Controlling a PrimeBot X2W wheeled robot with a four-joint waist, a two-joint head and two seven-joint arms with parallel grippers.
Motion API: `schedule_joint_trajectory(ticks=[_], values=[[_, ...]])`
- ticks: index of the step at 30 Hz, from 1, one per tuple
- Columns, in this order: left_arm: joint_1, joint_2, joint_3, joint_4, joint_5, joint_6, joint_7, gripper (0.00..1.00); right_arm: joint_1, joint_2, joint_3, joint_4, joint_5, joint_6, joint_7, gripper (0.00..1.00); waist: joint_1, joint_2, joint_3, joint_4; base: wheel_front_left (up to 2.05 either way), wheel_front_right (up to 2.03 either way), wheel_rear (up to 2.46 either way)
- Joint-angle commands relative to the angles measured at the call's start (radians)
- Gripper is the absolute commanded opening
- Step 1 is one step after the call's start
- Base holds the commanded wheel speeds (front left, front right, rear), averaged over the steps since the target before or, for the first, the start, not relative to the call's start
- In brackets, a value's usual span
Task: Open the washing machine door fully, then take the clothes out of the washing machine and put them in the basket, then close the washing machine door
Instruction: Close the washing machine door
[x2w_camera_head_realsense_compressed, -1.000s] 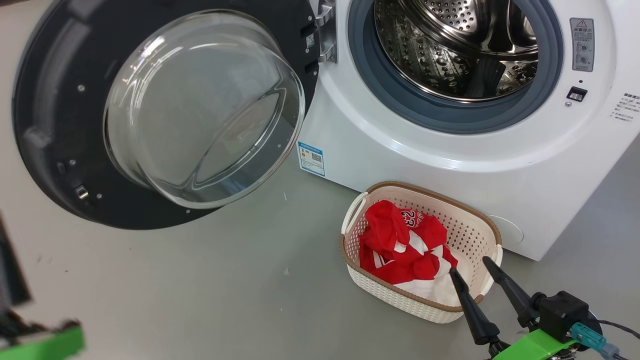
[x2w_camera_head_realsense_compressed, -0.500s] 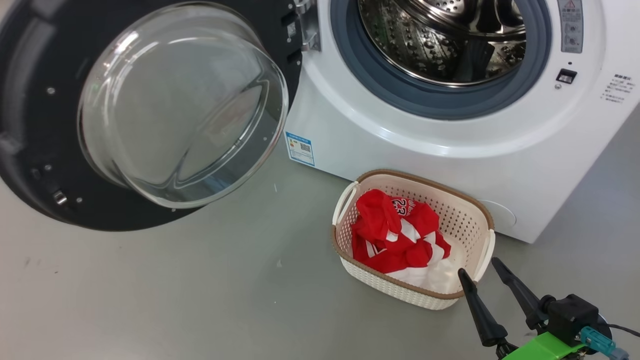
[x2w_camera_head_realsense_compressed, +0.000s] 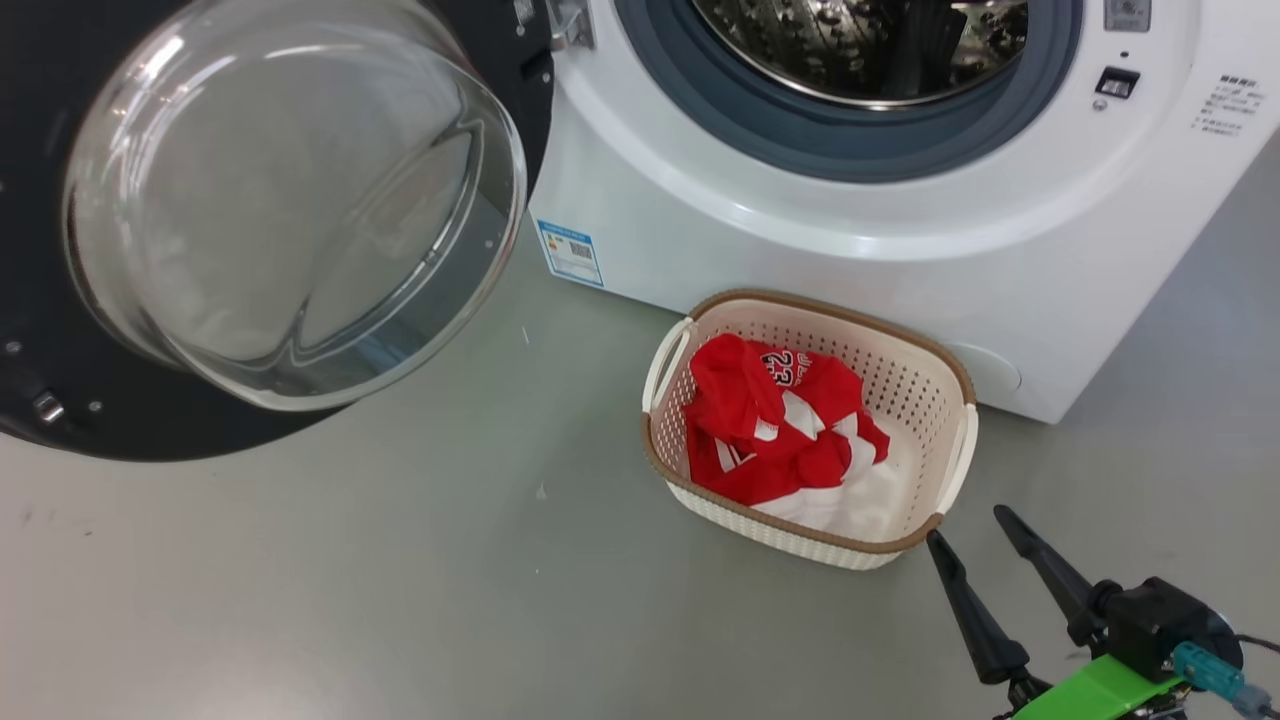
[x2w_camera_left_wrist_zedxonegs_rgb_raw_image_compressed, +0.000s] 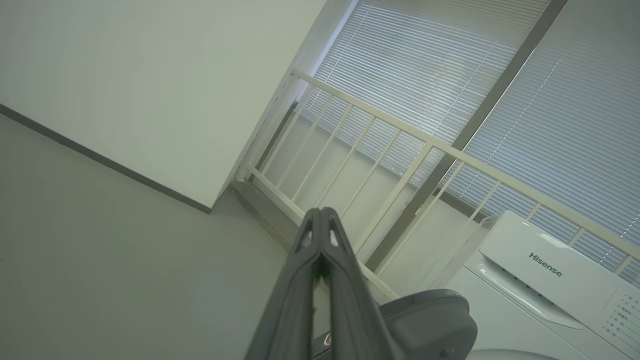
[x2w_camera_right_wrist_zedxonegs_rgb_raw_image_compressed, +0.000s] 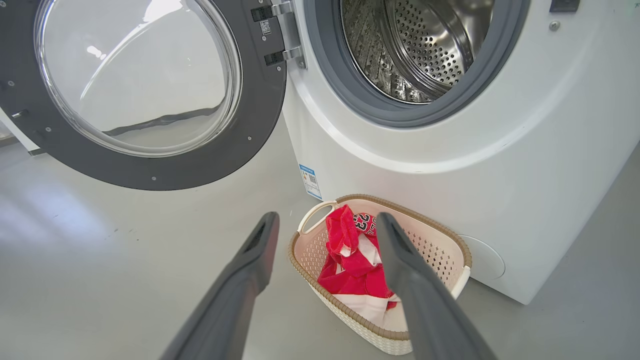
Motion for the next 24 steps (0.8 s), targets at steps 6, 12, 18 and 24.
schedule_joint_trajectory(ticks=[6,12,18,24], values=[[-0.091,0.119,-0.019,0.156,-0.075,-0.006,0.194,0.0,-0.059,-0.04,0.026,-0.035,-0.015,0.005,-0.006,1.0,0.0,-0.0001,0.073,-0.023,0.0,0.0,0.0],[-0.114,0.125,-0.02,0.235,-0.121,-0.006,0.305,0.0,-0.075,-0.057,0.028,-0.044,-0.016,0.005,-0.006,1.0,0.0,-0.0001,0.116,-0.039,0.0,0.0,0.0],[-0.118,0.128,-0.019,0.28,-0.152,-0.006,0.391,0.0,-0.089,-0.072,0.024,-0.05,-0.017,0.005,-0.006,1.0,0.0,-0.0001,0.15,-0.046,0.0,0.0,0.0],[-0.113,0.128,-0.033,0.295,-0.162,-0.004,0.459,0.0,-0.097,-0.067,0.027,-0.049,-0.02,0.005,-0.006,1.0,0.0,-0.0001,0.154,-0.05,0.0,0.0,0.0]])
